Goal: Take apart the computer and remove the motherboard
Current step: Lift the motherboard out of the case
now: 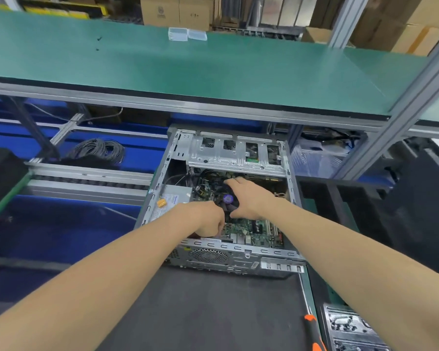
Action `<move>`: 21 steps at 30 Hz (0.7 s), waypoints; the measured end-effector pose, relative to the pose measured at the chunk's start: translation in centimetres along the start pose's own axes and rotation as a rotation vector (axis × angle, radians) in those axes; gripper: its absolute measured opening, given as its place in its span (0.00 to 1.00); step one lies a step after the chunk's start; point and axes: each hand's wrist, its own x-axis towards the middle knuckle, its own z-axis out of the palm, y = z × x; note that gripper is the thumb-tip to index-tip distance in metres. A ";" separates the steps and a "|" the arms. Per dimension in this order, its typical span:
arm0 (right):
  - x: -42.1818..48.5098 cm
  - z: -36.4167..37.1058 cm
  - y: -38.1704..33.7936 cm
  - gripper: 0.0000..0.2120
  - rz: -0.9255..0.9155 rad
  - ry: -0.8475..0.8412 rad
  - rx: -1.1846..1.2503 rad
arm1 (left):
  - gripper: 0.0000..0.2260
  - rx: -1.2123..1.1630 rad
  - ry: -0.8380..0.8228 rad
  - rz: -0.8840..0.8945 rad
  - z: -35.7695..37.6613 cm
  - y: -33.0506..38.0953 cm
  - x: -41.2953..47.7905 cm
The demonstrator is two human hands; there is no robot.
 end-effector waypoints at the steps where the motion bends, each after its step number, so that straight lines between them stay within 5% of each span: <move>1: 0.7 0.4 -0.1 0.54 0.003 -0.009 -0.020 | 0.10 -0.009 0.048 -0.008 0.2 -0.1 0.1; 11: 4.1 2.8 -2.2 0.52 -0.007 0.074 -0.334 | 0.09 0.463 0.343 -0.032 1.3 -2.5 -0.4; 17: 4.2 1.0 -2.7 0.46 0.036 -0.018 -0.236 | 0.24 0.422 0.400 -0.074 1.7 -3.1 -0.8; 21: 4.1 -1.1 -2.7 0.44 0.040 -0.085 -0.211 | 0.24 0.399 0.429 -0.057 1.6 -3.2 -1.3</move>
